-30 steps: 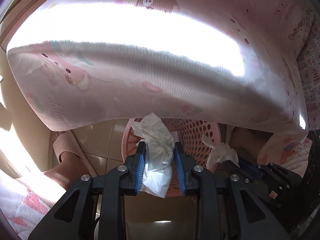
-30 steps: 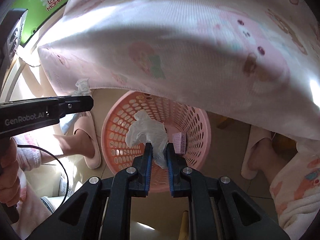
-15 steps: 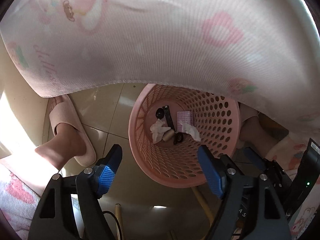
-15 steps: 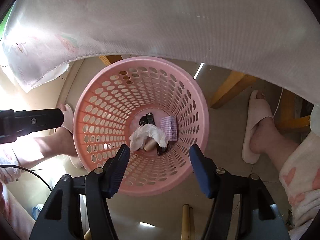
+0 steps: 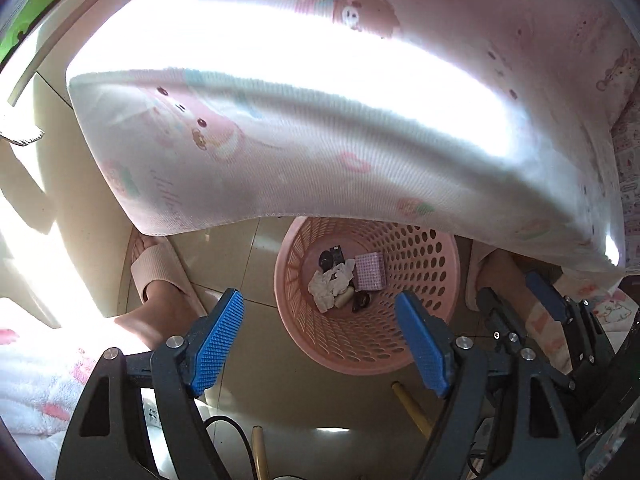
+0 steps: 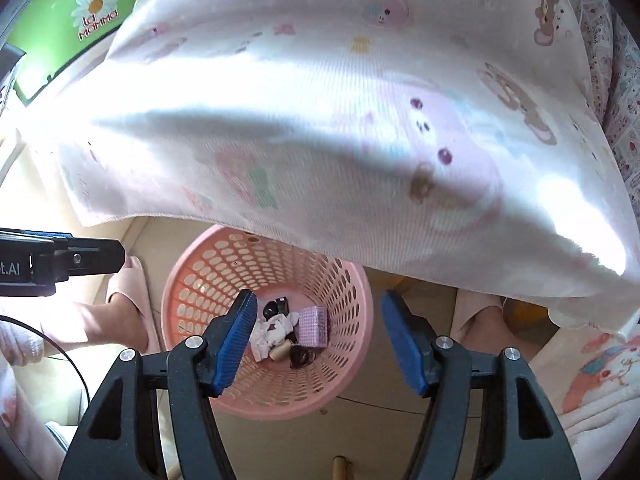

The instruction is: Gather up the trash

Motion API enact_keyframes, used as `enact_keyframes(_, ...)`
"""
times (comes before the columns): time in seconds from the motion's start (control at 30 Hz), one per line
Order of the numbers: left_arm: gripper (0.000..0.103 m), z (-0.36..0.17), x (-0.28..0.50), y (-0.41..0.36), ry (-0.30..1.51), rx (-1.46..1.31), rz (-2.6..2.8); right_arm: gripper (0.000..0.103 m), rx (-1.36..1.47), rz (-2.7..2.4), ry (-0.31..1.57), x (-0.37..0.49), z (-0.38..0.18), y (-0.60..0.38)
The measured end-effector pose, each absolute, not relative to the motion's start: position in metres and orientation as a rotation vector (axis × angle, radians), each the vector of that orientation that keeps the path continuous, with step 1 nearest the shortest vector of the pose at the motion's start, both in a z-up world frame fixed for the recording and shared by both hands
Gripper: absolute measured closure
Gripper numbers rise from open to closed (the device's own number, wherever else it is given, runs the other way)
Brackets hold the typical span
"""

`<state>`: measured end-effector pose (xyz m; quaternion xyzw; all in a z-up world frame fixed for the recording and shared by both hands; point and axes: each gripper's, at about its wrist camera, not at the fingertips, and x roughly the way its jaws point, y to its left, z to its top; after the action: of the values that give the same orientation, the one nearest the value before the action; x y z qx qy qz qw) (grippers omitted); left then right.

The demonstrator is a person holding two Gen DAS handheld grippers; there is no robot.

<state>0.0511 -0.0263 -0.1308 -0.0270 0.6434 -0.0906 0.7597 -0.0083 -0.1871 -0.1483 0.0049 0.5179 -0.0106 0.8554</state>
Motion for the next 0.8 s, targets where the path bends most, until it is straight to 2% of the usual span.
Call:
enact_keyframes(0.2, 0.026, -0.082, 0.043, -0.029, 1.188, 0.069, -0.111, 0.034, 0.017, 0.012, 0.964, -0.026, -0.104, -0.189)
enact_keyframes(0.3, 0.025, -0.065, 0.042, -0.025, 1.119, 0.041, -0.139, 0.025, 0.01, 0.016, 0.886, -0.035, -0.084, -0.192)
enact_keyframes(0.37, 0.023, -0.053, 0.039, -0.023, 1.063, 0.025, -0.155, 0.014, 0.023, 0.02, 0.843, -0.039, -0.073, -0.197)
enact_keyframes(0.53, 0.002, -0.029, 0.032, -0.019, 0.909, 0.013, -0.12, 0.014, -0.036, -0.04, 0.761, -0.042, -0.052, -0.201)
enact_keyframes(0.8, 0.002, -0.009, 0.024, -0.016, 0.79, 0.0, -0.145, 0.013, 0.096, 0.006, 0.714, -0.049, -0.034, -0.214)
